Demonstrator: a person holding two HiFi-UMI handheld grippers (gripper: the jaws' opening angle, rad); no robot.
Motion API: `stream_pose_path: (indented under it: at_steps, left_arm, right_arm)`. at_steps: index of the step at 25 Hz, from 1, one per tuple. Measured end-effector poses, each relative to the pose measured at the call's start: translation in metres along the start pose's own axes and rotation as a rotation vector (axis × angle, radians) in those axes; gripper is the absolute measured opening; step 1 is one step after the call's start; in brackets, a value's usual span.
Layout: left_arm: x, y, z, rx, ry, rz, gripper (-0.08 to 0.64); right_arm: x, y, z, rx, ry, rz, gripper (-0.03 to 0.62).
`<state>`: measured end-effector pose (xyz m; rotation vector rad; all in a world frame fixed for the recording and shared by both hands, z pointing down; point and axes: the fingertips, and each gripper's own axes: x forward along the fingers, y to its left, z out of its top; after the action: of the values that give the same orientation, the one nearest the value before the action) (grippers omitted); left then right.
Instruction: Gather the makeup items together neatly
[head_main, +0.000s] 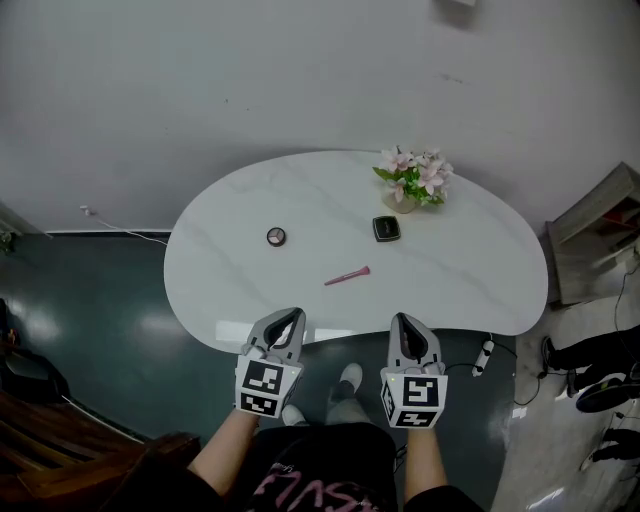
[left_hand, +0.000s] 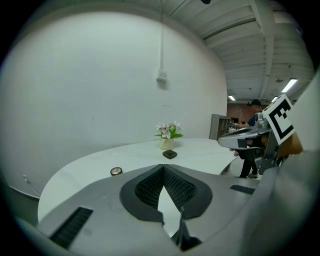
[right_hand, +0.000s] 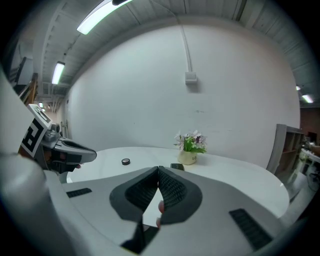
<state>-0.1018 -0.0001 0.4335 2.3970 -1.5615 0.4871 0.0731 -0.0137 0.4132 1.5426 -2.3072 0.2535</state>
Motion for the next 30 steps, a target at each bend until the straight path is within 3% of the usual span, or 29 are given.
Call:
stream_pose_path:
  at_steps: [15,30]
  left_arm:
    - [0.064,-0.004,0.022,0.000,0.042,0.065,0.012]
    - [0.085,-0.004,0.039,0.018,0.027,0.009,0.012]
  right_arm:
    - [0.063,-0.052,0.006,0.036,0.015,0.106,0.063]
    - [0.073,-0.055,0.017,0.059,0.008,0.079,0.063]
